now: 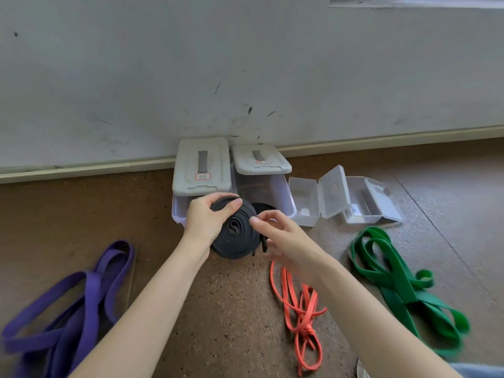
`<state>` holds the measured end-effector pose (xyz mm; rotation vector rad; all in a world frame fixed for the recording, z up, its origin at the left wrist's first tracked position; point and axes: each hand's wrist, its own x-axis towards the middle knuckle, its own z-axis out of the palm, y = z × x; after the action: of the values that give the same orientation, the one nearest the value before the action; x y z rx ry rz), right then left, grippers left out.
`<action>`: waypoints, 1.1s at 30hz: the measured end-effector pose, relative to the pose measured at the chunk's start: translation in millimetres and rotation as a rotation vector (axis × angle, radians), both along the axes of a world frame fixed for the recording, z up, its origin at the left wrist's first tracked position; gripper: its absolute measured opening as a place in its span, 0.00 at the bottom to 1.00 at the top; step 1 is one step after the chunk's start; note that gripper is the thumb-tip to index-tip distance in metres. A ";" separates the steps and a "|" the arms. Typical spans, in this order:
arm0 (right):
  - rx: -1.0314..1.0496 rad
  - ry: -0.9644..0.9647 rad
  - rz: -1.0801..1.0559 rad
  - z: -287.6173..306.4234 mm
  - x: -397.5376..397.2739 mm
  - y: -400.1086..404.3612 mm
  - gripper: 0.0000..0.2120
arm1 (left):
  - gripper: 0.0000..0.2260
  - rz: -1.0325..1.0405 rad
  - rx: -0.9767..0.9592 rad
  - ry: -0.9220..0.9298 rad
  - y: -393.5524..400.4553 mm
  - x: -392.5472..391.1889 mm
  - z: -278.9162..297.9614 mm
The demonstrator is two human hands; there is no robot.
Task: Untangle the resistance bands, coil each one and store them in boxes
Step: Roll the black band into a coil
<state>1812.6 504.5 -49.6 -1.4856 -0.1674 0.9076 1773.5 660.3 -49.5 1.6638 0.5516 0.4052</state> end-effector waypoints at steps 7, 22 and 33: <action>-0.078 -0.053 -0.117 -43.8 64.2 10.1 0.10 | 0.04 -0.113 -0.175 0.149 12.0 49.0 -54.1; -0.605 -0.358 -0.003 -187.9 205.7 77.7 0.17 | 0.24 -0.333 0.700 0.420 47.7 102.2 -166.2; -0.756 -0.615 0.191 -221.0 240.7 99.8 0.19 | 0.28 -0.344 0.735 0.388 49.6 98.3 -185.7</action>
<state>2053.3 604.3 -270.6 -2.4702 -0.4557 0.6561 1871.8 709.9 -235.2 2.5277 0.4005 0.0126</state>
